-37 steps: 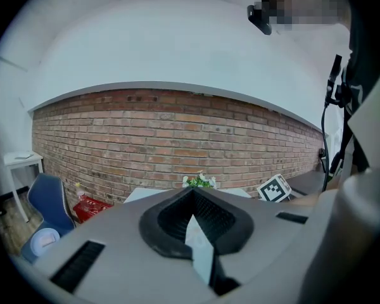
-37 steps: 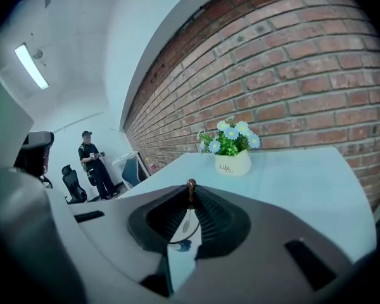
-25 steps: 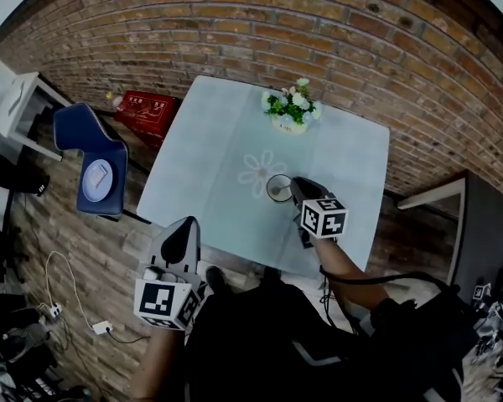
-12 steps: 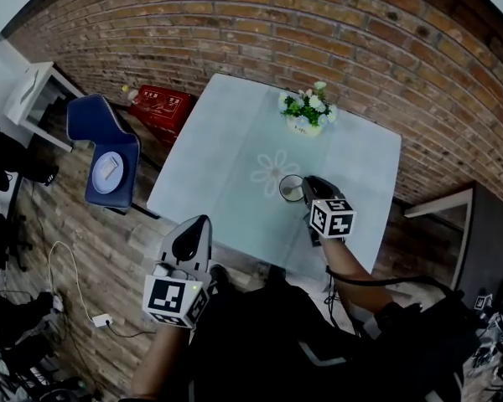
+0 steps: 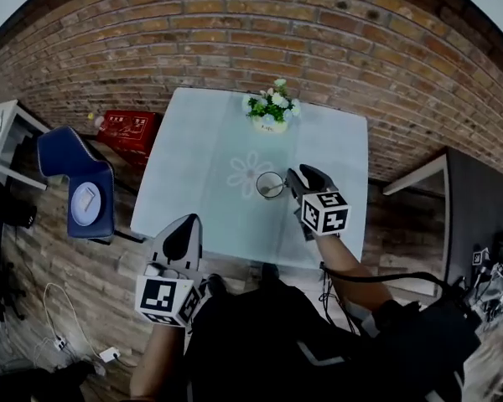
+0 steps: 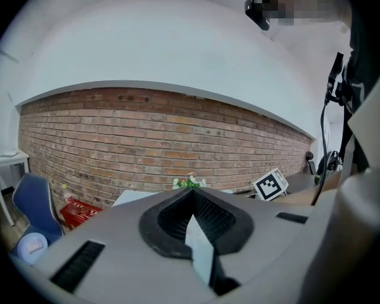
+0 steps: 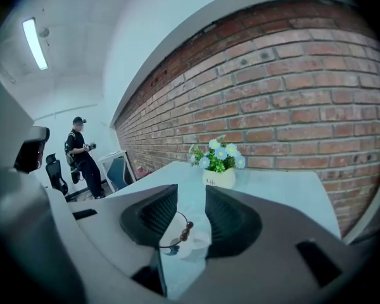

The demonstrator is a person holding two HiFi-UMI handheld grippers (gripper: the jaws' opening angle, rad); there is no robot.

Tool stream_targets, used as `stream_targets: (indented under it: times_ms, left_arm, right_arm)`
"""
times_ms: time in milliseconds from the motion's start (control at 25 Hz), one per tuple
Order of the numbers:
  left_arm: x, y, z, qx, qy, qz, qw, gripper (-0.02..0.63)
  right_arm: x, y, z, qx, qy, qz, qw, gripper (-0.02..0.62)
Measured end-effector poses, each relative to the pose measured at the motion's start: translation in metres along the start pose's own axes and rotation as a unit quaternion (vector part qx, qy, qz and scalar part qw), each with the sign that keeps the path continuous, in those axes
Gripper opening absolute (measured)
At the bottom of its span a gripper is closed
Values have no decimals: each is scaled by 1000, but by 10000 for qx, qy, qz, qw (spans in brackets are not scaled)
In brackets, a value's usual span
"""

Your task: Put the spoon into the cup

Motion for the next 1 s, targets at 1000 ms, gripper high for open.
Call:
stream_targets:
  times_ms: [1000]
  left_arm:
    - [60, -21, -17, -293, 300, 1377, 9896, 8]
  right_arm:
    - [-137, -45, -92, -258, 1361, 1086, 9844, 46]
Point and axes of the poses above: the fingertips, and each gripper's own axes: x forward along the fingers, y to its right, z out of its underside, the point moved 10 cm from there along -x, backward along the fingers, and after that the axes turned 11 degrees about y, right-handed, at the moved point
